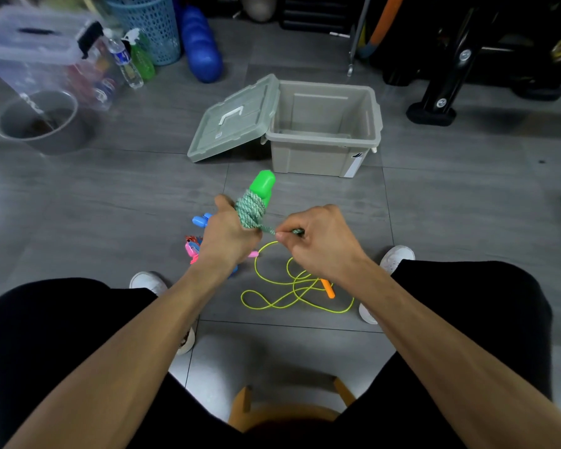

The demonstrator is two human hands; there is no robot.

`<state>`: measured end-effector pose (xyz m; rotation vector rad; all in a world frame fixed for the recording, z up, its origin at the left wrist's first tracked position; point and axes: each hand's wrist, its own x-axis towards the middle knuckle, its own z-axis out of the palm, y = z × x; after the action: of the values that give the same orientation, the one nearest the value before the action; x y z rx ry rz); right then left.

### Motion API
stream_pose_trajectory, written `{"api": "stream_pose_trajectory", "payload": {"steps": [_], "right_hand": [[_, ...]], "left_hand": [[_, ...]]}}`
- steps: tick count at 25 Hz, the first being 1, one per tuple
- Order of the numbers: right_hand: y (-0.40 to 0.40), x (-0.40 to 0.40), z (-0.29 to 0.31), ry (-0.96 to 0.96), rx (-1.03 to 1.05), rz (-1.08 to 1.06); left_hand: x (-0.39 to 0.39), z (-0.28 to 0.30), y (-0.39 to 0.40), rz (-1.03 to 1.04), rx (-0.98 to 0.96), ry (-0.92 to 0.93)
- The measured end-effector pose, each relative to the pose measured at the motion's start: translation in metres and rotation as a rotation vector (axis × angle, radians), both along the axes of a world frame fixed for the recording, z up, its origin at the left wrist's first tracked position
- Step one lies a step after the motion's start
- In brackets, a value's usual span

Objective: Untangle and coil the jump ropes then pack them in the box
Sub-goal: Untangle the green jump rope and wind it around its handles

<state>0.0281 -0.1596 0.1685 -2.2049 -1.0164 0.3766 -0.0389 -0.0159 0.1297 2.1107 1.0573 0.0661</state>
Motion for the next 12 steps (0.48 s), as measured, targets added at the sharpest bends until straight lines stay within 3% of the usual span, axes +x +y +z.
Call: {"api": "stream_pose_trajectory", "payload": {"steps": [6,9,12], "right_hand": [[0.011,0.013,-0.006,0.189,0.182,-0.225],[0.014,0.016,-0.012,0.290,0.319,-0.312],[0.015,0.016,-0.012,0.261,0.415,-0.361]], "left_hand": [[-0.010,-0.002,-0.037,-0.259,0.466,0.186],[-0.012,-0.001,-0.040,-0.289,0.491,0.079],[-0.014,-0.001,-0.036,-0.242,0.371,-0.193]]}}
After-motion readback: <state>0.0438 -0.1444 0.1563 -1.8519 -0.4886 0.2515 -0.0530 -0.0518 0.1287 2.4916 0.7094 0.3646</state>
